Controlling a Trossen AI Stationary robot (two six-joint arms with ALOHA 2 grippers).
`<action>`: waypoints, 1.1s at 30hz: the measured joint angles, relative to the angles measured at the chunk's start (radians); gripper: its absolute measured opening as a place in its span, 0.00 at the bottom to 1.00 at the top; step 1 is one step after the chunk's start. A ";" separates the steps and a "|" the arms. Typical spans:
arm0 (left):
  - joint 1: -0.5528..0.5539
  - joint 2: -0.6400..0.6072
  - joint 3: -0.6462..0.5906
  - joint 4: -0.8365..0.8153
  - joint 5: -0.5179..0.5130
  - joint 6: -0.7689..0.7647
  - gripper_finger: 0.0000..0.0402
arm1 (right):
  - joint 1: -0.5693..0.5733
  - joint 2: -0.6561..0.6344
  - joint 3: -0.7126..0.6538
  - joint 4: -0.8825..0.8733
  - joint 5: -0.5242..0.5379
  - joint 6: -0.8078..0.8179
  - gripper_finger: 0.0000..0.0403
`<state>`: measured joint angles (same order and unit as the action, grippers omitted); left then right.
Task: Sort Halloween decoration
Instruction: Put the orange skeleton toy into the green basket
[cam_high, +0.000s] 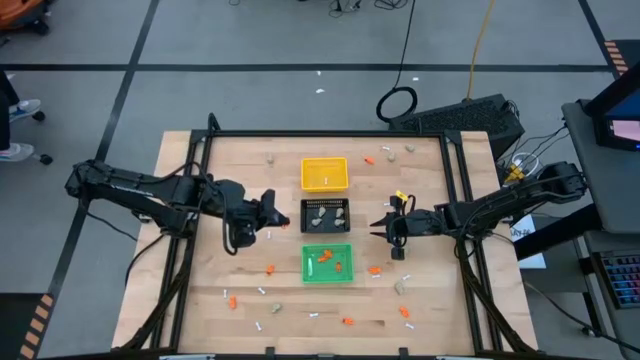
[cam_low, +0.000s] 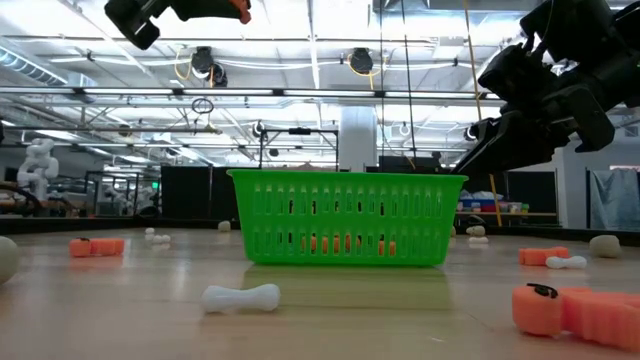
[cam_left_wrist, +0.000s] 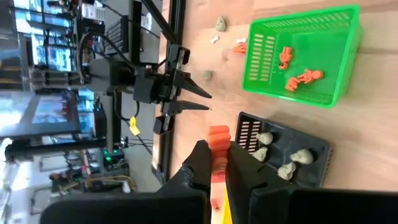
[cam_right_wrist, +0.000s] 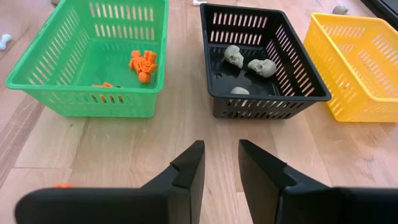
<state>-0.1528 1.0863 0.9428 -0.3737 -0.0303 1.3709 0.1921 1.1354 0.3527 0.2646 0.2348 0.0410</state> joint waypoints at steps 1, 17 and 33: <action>0.000 0.000 0.000 0.000 0.000 -0.024 0.04 | 0.000 0.000 0.000 0.000 0.000 0.000 0.21; -0.050 0.128 -0.001 0.188 -0.011 -0.633 0.04 | 0.000 0.000 0.000 -0.001 0.000 0.029 0.21; -0.167 0.391 -0.001 0.463 -0.138 -1.250 0.04 | 0.012 -0.019 0.020 -0.184 -0.027 0.223 0.21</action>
<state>-0.3197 1.4774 0.9421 0.0890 -0.1688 0.1213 0.2041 1.1163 0.3725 0.0810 0.2080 0.2641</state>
